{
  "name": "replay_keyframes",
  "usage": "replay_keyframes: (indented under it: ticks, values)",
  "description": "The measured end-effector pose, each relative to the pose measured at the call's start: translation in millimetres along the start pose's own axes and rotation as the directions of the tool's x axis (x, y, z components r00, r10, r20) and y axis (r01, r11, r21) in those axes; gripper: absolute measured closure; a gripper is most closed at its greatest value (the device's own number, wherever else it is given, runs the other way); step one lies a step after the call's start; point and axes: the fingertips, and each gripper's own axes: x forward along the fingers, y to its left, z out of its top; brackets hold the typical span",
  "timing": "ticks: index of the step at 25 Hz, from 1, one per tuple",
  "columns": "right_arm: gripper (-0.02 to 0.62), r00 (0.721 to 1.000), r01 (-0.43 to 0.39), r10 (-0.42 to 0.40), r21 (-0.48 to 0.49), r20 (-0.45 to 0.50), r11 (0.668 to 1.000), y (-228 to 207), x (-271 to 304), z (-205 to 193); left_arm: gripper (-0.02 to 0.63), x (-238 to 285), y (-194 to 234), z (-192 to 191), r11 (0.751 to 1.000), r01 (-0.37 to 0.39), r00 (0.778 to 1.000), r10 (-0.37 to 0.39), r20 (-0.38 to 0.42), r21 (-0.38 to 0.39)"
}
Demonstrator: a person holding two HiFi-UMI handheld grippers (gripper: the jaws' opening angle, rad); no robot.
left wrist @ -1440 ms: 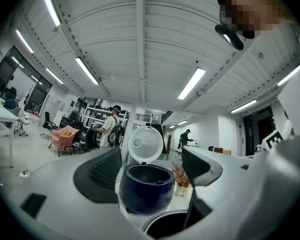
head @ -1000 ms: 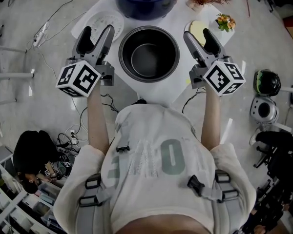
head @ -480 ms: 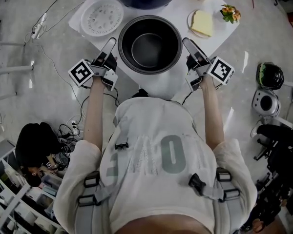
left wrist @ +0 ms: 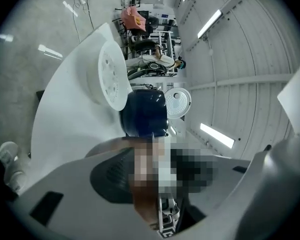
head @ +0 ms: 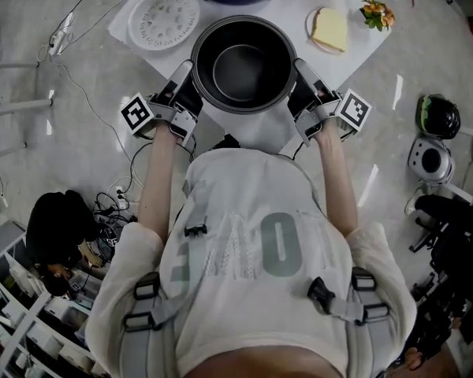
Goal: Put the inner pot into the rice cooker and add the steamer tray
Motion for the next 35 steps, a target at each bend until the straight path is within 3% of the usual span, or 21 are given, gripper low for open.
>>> replay_keyframes:
  ticks: [6,10,14,35]
  values:
    - [0.393,0.998,0.068,-0.068,-0.016,0.001,0.998,-8.8,-1.0,-2.3,0.442,-0.3,7.5,-0.7,0.996,-0.071,0.997,0.072,-0.019,0.047]
    - [0.483,0.996,0.092,-0.091,-0.019,0.008,0.996,-11.3,-2.3,-3.2,0.481,0.0,6.5,-0.8,0.997,-0.073,0.997,0.074,-0.014,0.036]
    - [0.570,0.996,0.085,-0.085,-0.030,0.016,0.996,-5.0,-2.1,-2.9,0.564,2.5,-2.0,-0.8,0.996,-0.071,0.997,0.072,-0.014,0.060]
    - [0.583,0.997,0.072,-0.071,-0.049,0.023,0.996,7.6,-4.0,-2.5,0.571,1.0,-11.0,-0.4,0.995,-0.081,0.997,0.081,-0.011,0.051]
